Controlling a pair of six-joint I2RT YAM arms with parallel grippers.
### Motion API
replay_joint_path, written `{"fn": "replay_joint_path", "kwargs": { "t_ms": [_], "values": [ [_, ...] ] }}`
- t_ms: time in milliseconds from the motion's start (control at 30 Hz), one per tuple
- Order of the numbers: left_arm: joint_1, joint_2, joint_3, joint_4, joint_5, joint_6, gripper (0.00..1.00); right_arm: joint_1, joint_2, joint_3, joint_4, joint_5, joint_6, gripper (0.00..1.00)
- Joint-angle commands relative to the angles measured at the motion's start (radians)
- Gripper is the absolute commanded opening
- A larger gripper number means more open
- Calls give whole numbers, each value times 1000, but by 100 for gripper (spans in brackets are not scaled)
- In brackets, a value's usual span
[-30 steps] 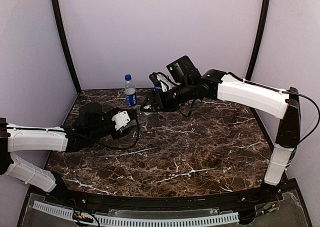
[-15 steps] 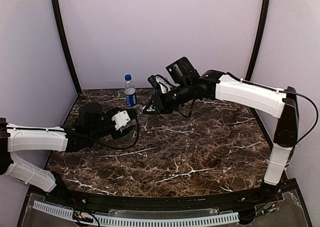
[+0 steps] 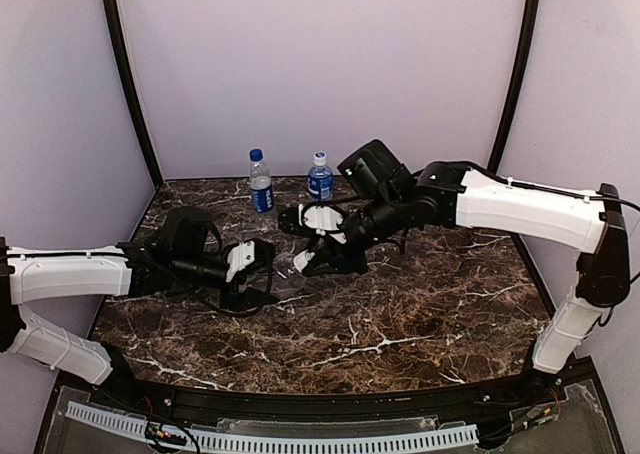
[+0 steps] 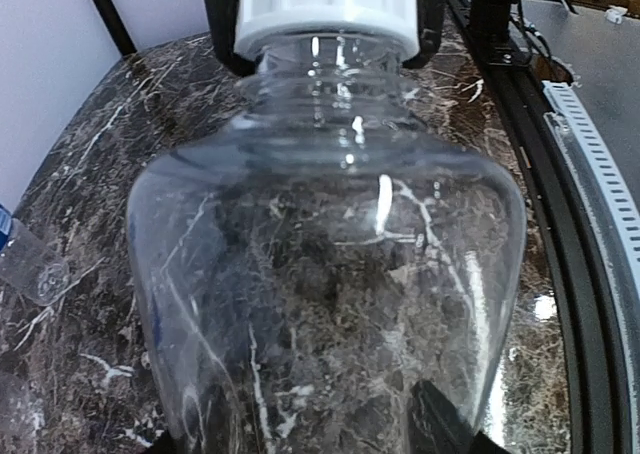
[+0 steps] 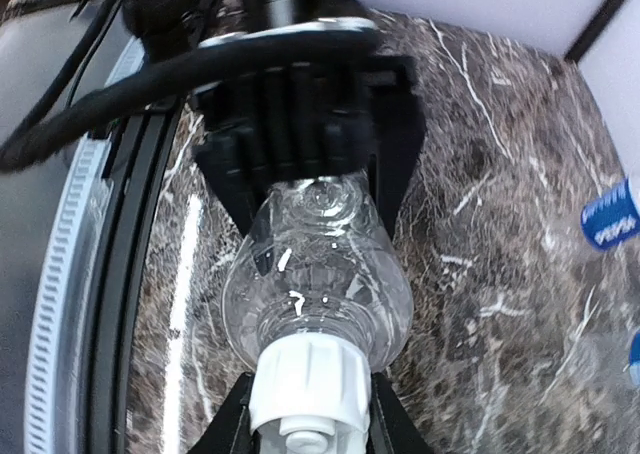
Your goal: Unscrew the bottle caps
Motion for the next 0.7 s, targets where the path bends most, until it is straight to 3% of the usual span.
{"fn": "replay_joint_path", "kwargs": {
  "t_ms": [0,200,400,433,500,533,633,667],
  "values": [
    [-25,0,67,-21,264,-1,55,75,-26,-23,107,-135,-608,0],
    [-26,3,70,-11,289,-6,55,105,-6,-27,45,-11,-1004,0],
    [-25,0,66,1,281,-13,55,112,21,22,6,57,-1056,2],
    [-25,-2,62,6,278,-17,55,113,14,10,24,69,-1047,13],
    [-25,-5,55,20,259,-26,55,113,-11,-23,96,83,-986,46],
    [-25,-7,52,26,240,-28,55,113,-30,-41,128,91,-958,56],
    [-26,-13,32,63,178,-45,55,106,-92,-83,225,102,-768,74],
    [-26,-15,27,72,138,-47,55,98,-117,-97,252,91,-702,88]
  ]
}}
